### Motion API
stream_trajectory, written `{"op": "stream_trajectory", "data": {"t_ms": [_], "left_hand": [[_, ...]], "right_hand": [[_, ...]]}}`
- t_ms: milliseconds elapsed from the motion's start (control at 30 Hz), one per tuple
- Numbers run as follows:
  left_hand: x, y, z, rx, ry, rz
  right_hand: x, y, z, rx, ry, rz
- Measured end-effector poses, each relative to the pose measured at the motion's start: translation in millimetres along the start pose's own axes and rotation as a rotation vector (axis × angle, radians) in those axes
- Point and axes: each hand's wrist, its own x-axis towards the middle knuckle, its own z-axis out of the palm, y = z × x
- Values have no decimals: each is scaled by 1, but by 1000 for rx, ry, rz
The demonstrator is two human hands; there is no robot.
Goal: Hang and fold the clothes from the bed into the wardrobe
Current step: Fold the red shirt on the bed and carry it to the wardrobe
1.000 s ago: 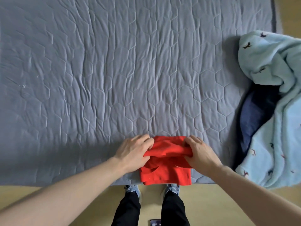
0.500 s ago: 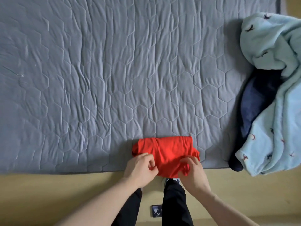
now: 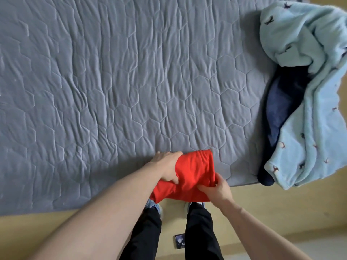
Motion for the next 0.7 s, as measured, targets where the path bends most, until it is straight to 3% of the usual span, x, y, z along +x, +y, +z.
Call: {"op": "stream_trajectory", "data": {"t_ms": [233,300,400,467,600,700], "left_hand": [[-9,-33,13,-538,41,-82],[-12,-43,16,-643,63,-148],[-15,-55,24,-815,82,-262],[-19,-58,31,-881,122,-348],[-41,-49,48,-1066,310,-479],[-58,-43,63,-1304,418,-615]], "right_hand": [[8,-52,-26,93,-202,97],[18,-55,-24,139,-133,43],[24,-48,-13,260,95,-47],[17,-39,1,305,137,-98],[2,-40,9,26,213,-327],[11,-54,5,-81,43,-305]]}}
